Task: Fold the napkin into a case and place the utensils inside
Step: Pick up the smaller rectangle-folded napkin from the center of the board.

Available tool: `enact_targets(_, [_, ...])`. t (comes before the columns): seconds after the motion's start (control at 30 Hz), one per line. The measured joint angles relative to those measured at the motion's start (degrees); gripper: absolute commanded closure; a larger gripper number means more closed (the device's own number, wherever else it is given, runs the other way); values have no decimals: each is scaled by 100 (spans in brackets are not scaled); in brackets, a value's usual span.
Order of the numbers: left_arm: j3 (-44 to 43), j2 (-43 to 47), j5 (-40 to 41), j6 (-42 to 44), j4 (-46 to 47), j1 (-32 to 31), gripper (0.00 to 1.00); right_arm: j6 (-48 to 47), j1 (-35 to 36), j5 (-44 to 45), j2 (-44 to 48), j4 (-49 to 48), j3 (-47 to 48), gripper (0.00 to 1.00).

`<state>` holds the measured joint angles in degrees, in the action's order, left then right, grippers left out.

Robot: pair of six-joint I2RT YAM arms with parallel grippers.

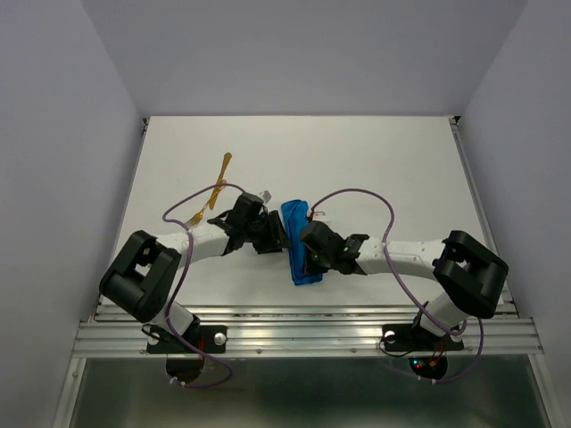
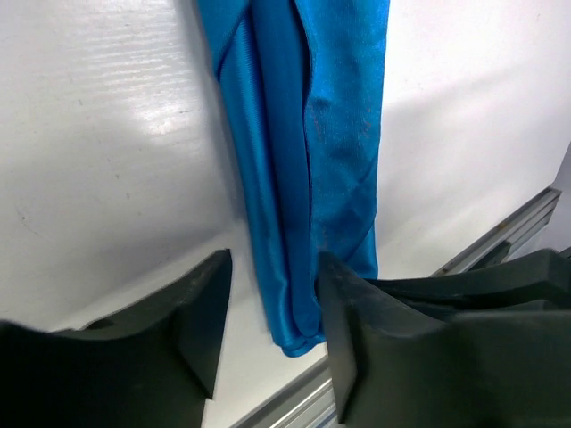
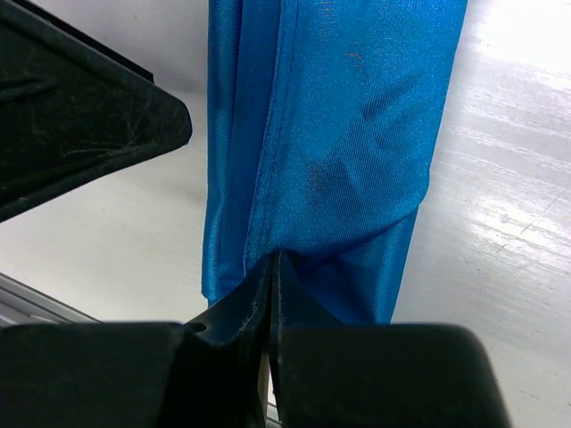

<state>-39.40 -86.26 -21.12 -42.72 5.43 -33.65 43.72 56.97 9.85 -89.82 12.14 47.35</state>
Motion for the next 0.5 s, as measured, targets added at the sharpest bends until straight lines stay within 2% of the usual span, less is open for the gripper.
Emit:
enact_targets(0.1, [2,-2,39,-46,68,2,31,0,0,-13,-48,-44,-15,98])
enact_targets(0.5, [-94,-363,175,-55,214,-7,36,-92,0,-184,-179,-208,-17,98])
